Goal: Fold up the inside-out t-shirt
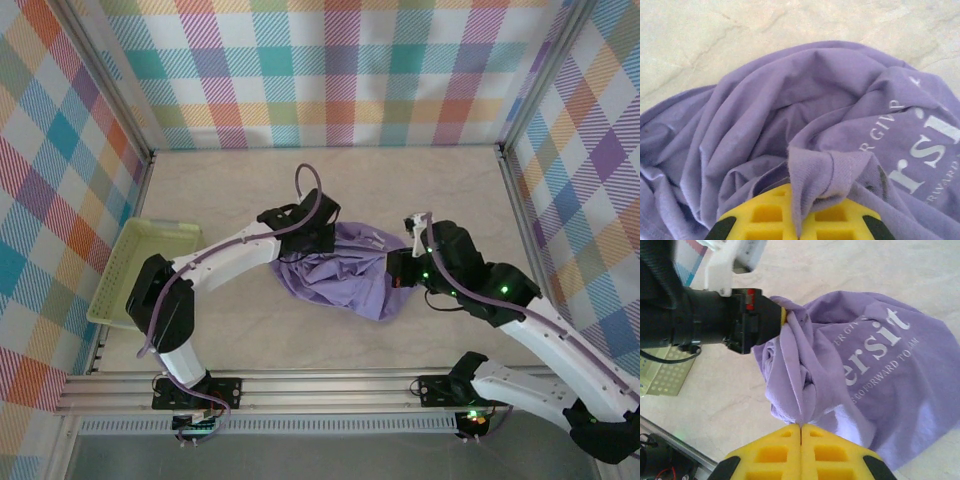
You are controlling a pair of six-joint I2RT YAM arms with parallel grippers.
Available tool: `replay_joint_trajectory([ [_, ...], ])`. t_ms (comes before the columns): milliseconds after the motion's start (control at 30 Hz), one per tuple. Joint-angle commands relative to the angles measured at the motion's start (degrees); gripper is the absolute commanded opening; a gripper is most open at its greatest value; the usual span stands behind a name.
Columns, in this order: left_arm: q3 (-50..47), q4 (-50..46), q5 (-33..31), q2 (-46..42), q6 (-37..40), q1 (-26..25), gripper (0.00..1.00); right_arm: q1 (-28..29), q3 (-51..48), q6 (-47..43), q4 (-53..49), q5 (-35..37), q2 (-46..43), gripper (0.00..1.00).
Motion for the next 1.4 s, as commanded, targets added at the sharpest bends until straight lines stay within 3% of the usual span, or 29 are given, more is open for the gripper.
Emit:
replay_joint_trajectory([
  [0, 1.70, -0.78, -1.61, 1.16, 1.76, -2.49, 0.14, -1.73, -2.50, 2.31, 0.83, -1.62, 1.83, 0.00],
  [100, -1.69, 0.09, -4.04, -2.85, 0.12, -2.48, 0.46, -4.50, -4.30, 3.17, 3.93, -4.25, 5.08, 0.00],
  [233, -7.29, -1.66, -13.11, -11.16, -0.42, -5.34, 0.71, -7.54, -4.40, 3.22, 7.41, -7.50, 8.28, 0.00],
  [400, -18.83, 7.24, -12.42, -19.92, 2.89, -15.83, 0.79, -9.12, -2.18, 2.99, 8.65, -8.02, 11.66, 0.00],
  [533, -21.53, 12.82, -10.35, -16.98, 5.03, -21.58, 0.81, -9.21, -1.97, 3.15, 9.50, -8.99, 12.12, 0.00],
  [667, -20.49, 16.16, -9.57, -10.34, 4.52, -22.25, 0.77, -9.20, -1.73, 3.51, 9.32, -9.60, 11.34, 0.00],
  [933, -20.90, 23.26, -9.55, -2.88, 1.99, -19.94, 0.50, -9.20, -1.82, 4.04, 7.60, -8.69, 8.91, 0.00],
  [1100, -22.46, 25.85, -8.02, -0.74, 2.19, -19.63, 0.18, -10.66, -1.97, 4.76, 5.72, -6.82, 7.09, 0.00],
  [1200, -25.07, 27.86, -7.83, -0.53, 2.48, -19.67, 0.05, -13.50, -1.84, 5.92, 4.60, -7.70, 5.70, 0.00],
  [1367, -27.77, 28.68, -10.02, 0.26, 2.69, -19.72, 0.00, -18.24, -1.03, 5.81, 3.38, -11.70, 3.78, 0.00],
])
